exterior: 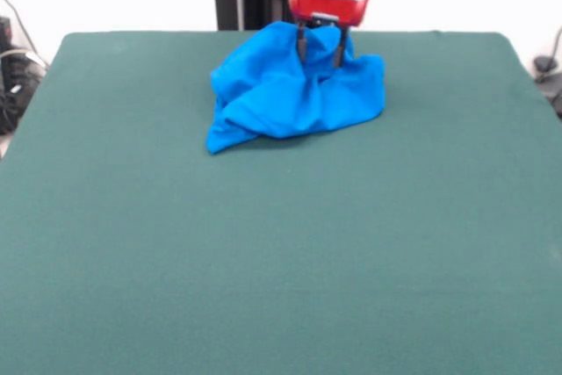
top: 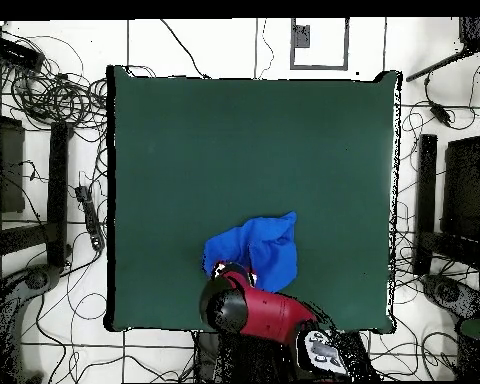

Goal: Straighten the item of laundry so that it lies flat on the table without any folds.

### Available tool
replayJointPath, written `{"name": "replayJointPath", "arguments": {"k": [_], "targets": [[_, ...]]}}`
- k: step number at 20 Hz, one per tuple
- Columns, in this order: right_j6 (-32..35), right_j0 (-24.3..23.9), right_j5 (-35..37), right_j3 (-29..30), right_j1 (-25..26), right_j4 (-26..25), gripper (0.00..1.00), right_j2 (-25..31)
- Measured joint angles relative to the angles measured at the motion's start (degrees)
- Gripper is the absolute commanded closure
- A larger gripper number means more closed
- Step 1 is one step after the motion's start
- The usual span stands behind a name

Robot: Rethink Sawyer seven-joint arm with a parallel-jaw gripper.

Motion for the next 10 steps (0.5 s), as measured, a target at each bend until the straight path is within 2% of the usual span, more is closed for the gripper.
{"name": "replayJointPath", "arguments": {"k": [10], "targets": [[0.0,3.34,0.26,0.01,-0.18,0.0,0.0,0.01]]}}
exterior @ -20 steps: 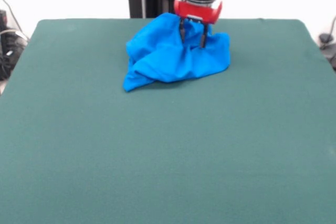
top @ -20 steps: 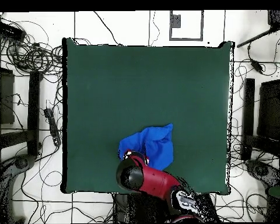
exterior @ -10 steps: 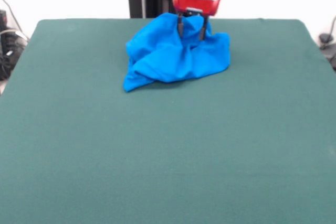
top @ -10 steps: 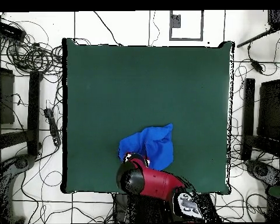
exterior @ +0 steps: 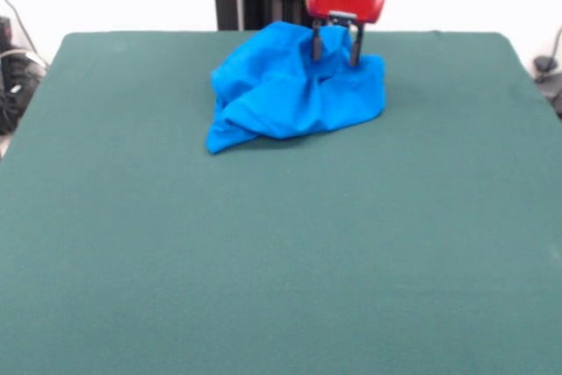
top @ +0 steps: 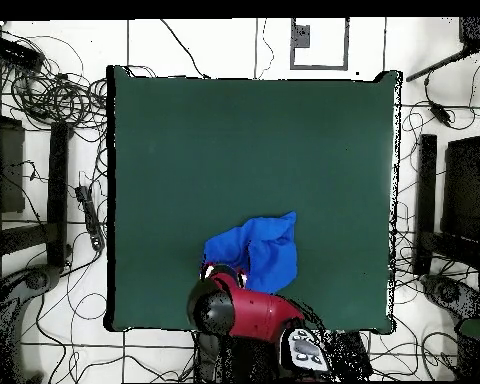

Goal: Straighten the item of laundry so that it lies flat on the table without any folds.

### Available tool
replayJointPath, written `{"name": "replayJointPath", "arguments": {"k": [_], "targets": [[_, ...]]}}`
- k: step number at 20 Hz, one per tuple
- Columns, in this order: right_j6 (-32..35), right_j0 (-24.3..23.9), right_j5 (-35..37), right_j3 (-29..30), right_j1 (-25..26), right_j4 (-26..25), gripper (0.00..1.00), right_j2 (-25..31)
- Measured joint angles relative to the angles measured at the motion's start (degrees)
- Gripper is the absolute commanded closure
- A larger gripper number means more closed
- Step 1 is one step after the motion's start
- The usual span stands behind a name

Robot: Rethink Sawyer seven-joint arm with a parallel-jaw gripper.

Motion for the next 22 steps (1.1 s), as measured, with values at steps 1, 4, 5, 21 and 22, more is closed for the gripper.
{"name": "replayJointPath", "arguments": {"k": [1,4,5,21,22], "targets": [[0.0,0.42,0.0,0.0,-0.01,0.0,0.0,0.0],[0.0,1.6,-0.01,-0.01,0.01,0.0,0.0,0.0],[0.0,2.05,-0.01,-0.01,0.11,0.0,0.0,0.0],[0.0,5.28,-0.01,-0.01,2.29,1.56,0.0,0.01],[0.0,5.53,-0.01,-0.01,2.2,1.81,0.0,0.01]]}}
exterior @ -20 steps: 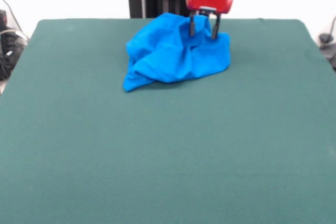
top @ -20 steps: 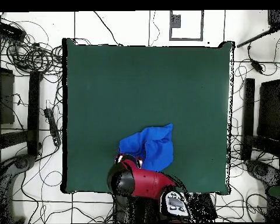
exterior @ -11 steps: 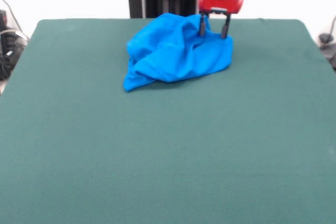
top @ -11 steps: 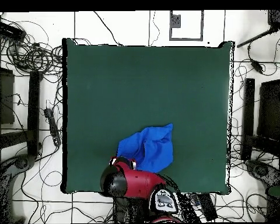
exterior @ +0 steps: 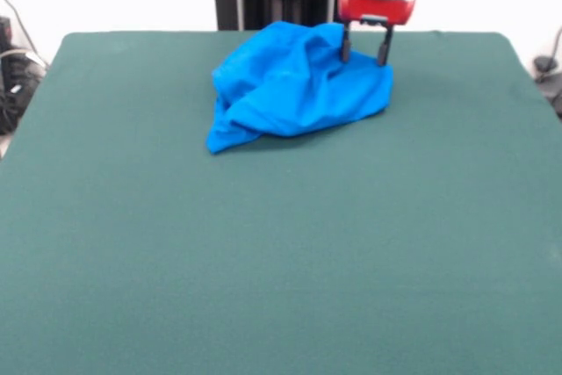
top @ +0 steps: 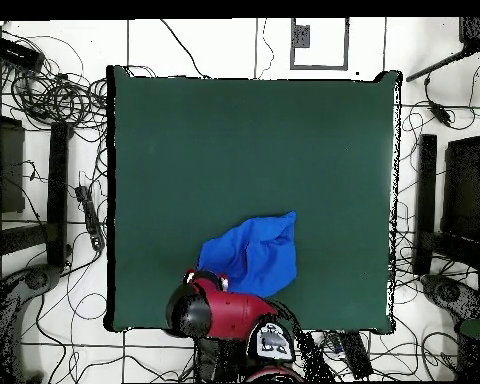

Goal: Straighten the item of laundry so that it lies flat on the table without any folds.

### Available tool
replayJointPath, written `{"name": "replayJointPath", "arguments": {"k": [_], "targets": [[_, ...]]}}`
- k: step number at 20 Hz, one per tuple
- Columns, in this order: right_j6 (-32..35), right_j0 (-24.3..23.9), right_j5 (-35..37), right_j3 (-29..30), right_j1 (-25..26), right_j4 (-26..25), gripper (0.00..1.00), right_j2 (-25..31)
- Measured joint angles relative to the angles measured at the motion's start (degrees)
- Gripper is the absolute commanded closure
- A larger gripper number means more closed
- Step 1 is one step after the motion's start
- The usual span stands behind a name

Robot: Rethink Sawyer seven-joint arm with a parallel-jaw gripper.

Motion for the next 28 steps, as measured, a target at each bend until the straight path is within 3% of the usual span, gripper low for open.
{"name": "replayJointPath", "arguments": {"k": [15,28], "targets": [[0.0,4.54,-0.01,-0.02,2.31,4.42,0.0,0.31],[0.0,3.83,-2.1,-0.32,7.05,4.55,0.0,0.51]]}}
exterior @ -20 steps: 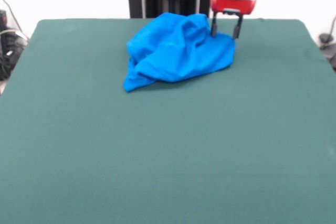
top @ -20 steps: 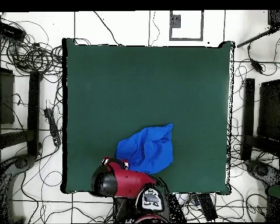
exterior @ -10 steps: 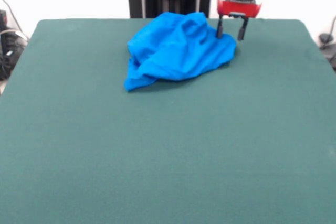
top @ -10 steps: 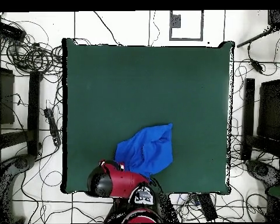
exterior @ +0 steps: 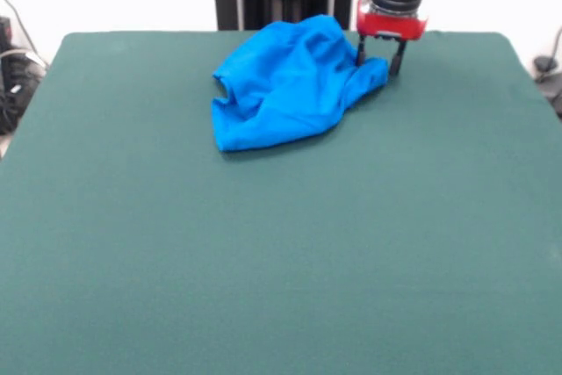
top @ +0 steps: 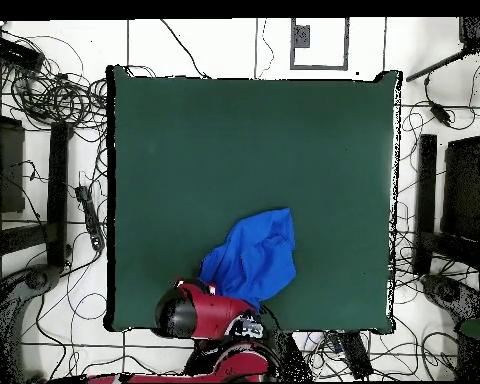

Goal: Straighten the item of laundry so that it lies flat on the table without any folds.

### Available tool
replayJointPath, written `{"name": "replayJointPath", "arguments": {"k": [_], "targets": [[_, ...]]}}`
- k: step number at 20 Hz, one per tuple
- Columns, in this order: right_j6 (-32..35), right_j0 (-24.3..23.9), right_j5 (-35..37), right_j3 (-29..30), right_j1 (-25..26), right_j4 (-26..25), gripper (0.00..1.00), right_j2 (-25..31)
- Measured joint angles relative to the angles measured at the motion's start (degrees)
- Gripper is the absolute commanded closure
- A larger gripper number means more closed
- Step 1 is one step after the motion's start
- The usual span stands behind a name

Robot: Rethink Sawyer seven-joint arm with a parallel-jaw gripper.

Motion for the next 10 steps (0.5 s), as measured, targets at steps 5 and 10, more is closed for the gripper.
{"name": "replayJointPath", "arguments": {"k": [5,10], "targets": [[0.0,-0.7,-0.01,0.07,-0.05,-0.55,0.0,0.39],[0.0,-1.44,-0.02,0.11,-0.08,-1.36,0.0,0.83]]}}
